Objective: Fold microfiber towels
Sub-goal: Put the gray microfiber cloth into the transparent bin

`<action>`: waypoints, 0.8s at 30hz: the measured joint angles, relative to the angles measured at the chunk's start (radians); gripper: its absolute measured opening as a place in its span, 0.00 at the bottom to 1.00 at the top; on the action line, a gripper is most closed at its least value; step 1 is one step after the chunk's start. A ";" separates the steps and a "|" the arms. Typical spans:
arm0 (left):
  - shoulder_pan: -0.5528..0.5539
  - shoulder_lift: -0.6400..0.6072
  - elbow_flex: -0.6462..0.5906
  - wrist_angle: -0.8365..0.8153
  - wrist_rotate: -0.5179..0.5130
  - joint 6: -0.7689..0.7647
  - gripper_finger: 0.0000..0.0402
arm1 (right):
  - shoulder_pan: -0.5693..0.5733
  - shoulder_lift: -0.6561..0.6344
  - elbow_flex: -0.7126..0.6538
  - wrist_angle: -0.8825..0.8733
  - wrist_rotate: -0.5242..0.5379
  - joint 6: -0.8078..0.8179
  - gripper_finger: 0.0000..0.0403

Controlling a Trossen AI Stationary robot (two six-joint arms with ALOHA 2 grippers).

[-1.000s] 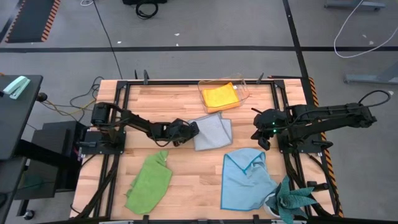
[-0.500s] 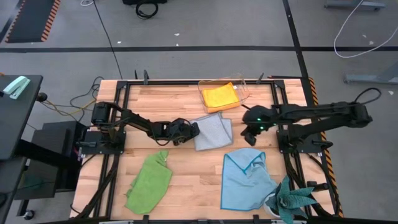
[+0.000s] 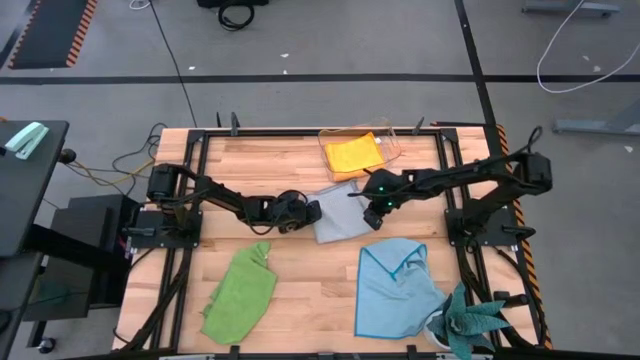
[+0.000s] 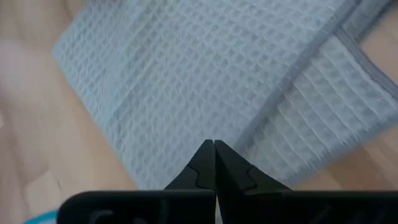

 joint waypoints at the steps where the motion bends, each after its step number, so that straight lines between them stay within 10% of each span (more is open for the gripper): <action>1: 0.000 0.000 0.000 0.000 0.003 0.001 0.36 | -0.001 0.009 0.000 0.013 0.000 0.001 0.00; 24: -0.019 0.004 0.012 0.019 0.055 0.020 0.40 | -0.081 0.178 0.078 0.057 0.058 -0.045 0.00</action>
